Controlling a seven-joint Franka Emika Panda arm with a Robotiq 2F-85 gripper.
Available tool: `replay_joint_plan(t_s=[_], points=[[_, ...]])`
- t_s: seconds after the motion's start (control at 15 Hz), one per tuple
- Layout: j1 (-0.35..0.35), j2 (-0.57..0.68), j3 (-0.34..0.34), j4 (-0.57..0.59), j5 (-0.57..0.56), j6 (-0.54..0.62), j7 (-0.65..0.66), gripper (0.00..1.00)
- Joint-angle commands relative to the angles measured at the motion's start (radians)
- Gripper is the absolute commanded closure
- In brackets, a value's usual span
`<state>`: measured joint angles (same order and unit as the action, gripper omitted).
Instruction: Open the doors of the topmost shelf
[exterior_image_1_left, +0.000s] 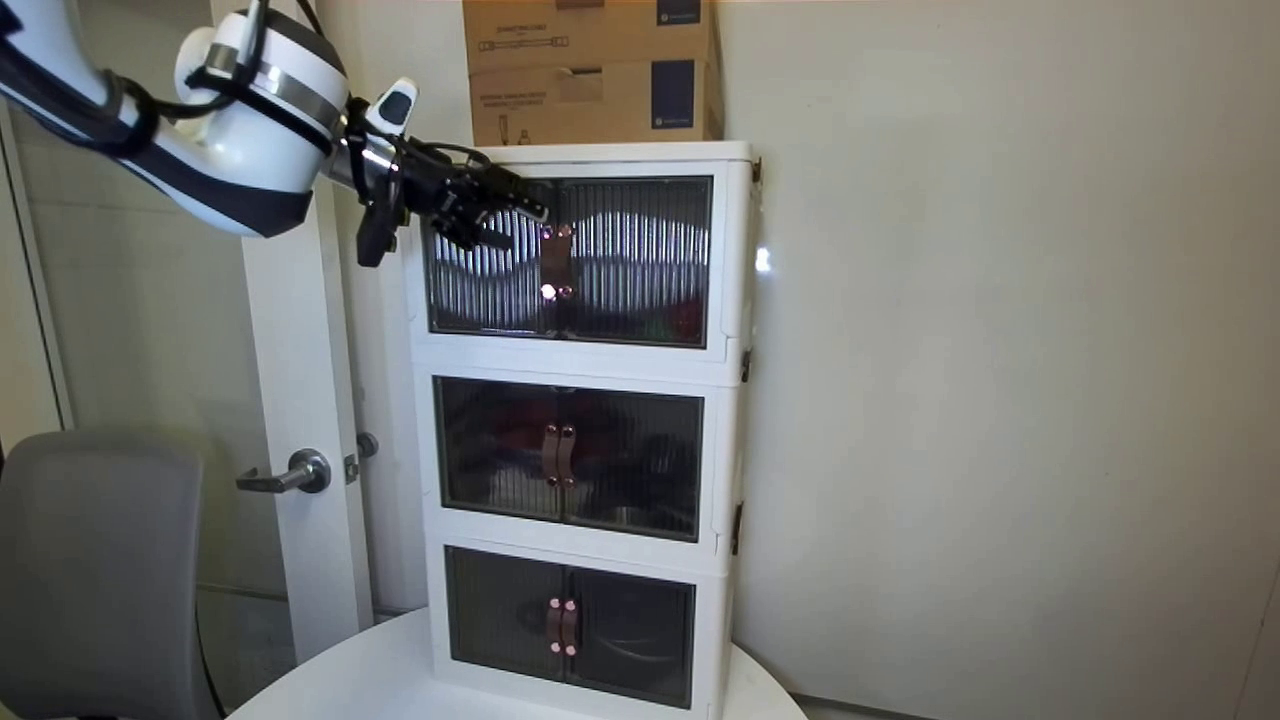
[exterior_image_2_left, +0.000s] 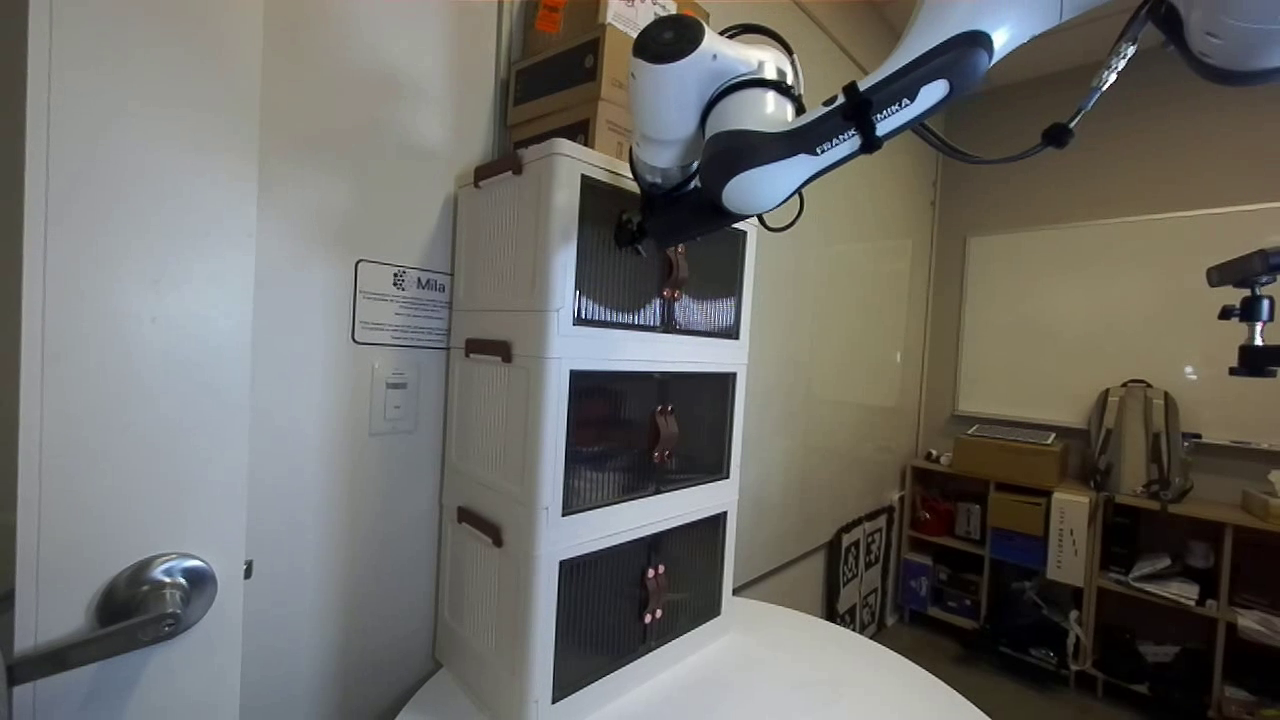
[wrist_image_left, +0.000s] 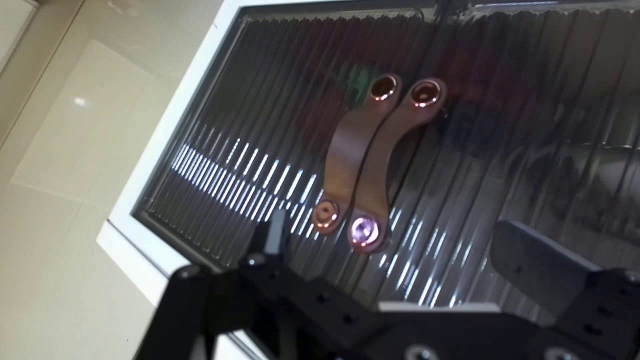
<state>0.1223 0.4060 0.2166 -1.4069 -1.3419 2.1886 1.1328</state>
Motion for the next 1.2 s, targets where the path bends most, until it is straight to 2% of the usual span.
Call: replay_joint_plan(t_s=[0.0,0.27,0.8,0.87,0.93,1.13], points=[[0.044,0.054,-0.066,0.103,0.030,0.001,-0.046,0.00],[0.054,0.036,-0.097,0.069,0.055,0.003,-0.074,0.00],[0.017,-0.010,-0.137,-0.017,0.176,0.047,-0.148,0.00],[0.015,-0.013,-0.142,-0.021,0.184,0.061,-0.153,0.25],[0.015,-0.014,-0.145,-0.024,0.190,0.074,-0.157,0.28],[0.019,-0.023,-0.152,-0.040,0.202,0.104,-0.160,0.51]])
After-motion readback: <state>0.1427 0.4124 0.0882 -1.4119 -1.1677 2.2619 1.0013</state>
